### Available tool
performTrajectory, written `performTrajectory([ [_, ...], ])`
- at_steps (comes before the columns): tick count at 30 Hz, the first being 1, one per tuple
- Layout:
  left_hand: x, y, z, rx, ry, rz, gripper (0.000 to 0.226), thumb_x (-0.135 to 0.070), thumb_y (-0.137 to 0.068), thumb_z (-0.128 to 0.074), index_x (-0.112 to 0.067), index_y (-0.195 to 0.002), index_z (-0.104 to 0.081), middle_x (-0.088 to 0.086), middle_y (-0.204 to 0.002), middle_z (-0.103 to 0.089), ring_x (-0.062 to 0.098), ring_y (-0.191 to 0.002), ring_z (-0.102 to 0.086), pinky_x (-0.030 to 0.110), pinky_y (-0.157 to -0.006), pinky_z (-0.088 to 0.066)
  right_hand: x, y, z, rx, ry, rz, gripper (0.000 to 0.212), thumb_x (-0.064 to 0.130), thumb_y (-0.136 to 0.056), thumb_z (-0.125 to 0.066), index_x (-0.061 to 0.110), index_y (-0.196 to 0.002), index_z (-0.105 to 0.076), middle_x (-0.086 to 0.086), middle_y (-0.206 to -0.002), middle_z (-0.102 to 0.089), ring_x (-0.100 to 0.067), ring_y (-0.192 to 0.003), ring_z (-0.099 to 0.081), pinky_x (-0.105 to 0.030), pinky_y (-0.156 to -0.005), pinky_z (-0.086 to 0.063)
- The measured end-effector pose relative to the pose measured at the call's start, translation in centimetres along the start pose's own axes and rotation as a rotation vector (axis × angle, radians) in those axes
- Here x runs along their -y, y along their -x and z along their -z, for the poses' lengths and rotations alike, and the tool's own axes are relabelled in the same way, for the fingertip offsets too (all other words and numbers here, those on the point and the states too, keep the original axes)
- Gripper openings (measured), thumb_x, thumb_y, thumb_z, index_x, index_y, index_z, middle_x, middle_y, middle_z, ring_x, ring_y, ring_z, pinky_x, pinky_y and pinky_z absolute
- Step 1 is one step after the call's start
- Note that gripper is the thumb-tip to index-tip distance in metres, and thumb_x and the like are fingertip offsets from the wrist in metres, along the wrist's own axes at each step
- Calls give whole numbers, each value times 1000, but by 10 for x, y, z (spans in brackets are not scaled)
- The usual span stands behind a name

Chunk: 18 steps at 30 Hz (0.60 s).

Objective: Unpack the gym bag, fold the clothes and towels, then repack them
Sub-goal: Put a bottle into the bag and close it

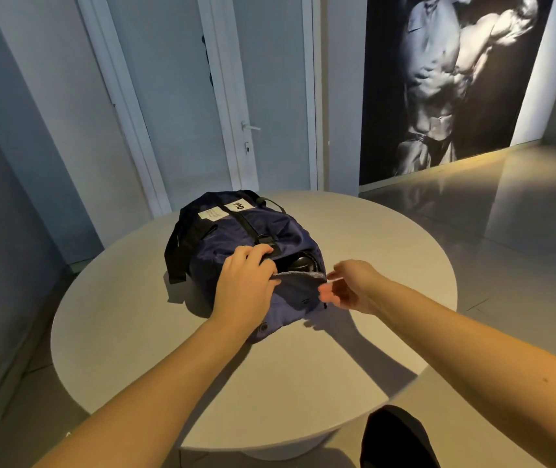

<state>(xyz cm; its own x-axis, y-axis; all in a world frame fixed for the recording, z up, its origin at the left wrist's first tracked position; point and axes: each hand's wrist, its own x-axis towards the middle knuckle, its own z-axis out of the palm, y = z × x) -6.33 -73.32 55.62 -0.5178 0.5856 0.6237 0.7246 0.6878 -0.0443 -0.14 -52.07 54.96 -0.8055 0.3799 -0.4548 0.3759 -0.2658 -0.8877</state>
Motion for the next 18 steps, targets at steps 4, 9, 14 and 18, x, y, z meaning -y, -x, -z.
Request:
performTrajectory([
  [4, 4, -6, -6, -121, 63, 5, 13, -23, -86, -80, -14, -94, -76, 2, -113, -71, 27, -105, -62, 45, -83, -56, -32, -32, 8, -141, 300, 50, 11, 2, -101, -52, -1, -93, -59, -17, -79, -63, -25, -58, -61, -34, -55, -57],
  [9, 4, -8, -10, -212, 119, 28, 11, -22, -86, -81, -16, -93, -76, -1, -103, -73, 23, -96, -63, 39, -77, -57, -48, -51, -5, -167, 435, 103, 25, 18, -93, -73, 7, -76, -57, -14, -66, -61, -21, -48, -47, -24, -45, -34],
  [14, 8, -11, -15, -230, 174, 63, 11, -19, -86, -81, -15, -95, -74, -1, -98, -72, 23, -92, -63, 41, -72, -57, -36, -41, -3, -127, 482, 27, 26, 22, -95, -70, 2, -80, -63, -10, -64, -59, -17, -45, -47, -22, -42, -34],
  [18, 6, -12, -16, -235, 211, 73, 11, -18, -86, -80, -15, -94, -73, -1, -96, -71, 22, -91, -62, 40, -70, -56, -9, -19, 6, -77, 464, 183, 23, 9, -91, -65, 3, -69, -63, -10, -61, -58, -19, -48, -47, -24, -45, -36],
])
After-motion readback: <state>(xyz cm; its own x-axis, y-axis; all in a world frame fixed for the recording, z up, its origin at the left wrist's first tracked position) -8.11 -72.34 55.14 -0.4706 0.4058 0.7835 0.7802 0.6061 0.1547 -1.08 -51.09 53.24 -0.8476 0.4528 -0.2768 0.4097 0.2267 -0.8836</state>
